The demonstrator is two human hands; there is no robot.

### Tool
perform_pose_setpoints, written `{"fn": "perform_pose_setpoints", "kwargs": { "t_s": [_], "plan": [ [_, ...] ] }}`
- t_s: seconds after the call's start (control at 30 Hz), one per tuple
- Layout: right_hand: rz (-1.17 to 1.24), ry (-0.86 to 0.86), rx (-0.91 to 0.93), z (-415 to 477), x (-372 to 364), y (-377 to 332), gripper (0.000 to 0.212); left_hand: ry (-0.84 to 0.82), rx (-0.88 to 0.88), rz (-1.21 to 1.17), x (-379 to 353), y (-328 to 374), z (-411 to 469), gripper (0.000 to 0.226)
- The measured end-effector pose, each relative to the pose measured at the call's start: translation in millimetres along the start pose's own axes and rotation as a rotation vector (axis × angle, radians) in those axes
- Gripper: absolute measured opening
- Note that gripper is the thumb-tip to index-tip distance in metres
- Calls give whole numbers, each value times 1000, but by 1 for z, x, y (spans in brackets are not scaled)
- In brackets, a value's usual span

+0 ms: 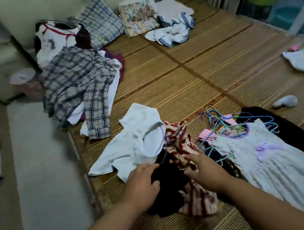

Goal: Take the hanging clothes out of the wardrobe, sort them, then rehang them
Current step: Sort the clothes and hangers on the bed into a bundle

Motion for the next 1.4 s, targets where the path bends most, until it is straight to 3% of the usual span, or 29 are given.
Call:
{"fn": "perform_pose_setpoints", "kwargs": {
  "t_s": [0.27, 0.47, 0.63, 0.7, 0.8, 0.9, 1.0, 1.07, 1.2, 1.33, 1.4],
  "plan": [
    [311, 141, -170, 13, -38, -14, 53, -72, -60, 19, -5, -58, 12, 50],
    [476, 195, -238, 96, -70, 23, 32, -109, -55, -13, -55, -65, 89, 56],
    [724, 189, -280, 162, -110, 42, 21, 27, 62, -12, -71, -79, 149, 64],
    [781, 214, -261, 178, -115, 44, 21, 22, 118, 6, -76, -92, 169, 57],
    [842, 258, -237, 185, -111, 40, 11, -67, 37, 28, -86, -87, 179, 29],
    [869, 233, -224, 187, -111, 33, 3, -125, -7, -63, -90, -73, 166, 38],
    [936, 184, -228, 179, -103, 22, 17, -171, 25, -152, -85, -68, 149, 26],
    [951, 121, -157, 172, -92, 6, 19, -88, 60, -128, -65, -69, 143, 24],
    [857, 75, 28, 150, -62, -31, 27, 263, 88, -182, 4, -60, 125, 30],
    [597, 27, 228, 111, -33, -77, 29, 304, -130, -166, 53, -20, 106, 52],
    [535, -15, 301, 90, -23, -97, 23, 349, -193, -254, 78, -2, 94, 42]
  ]
}}
Point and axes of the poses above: each hand's wrist, its own z-axis towards the middle knuckle, its own x-axis out of the back of the hand, y = z × x, the point moved 9 cm from there along z, towards the middle knuckle
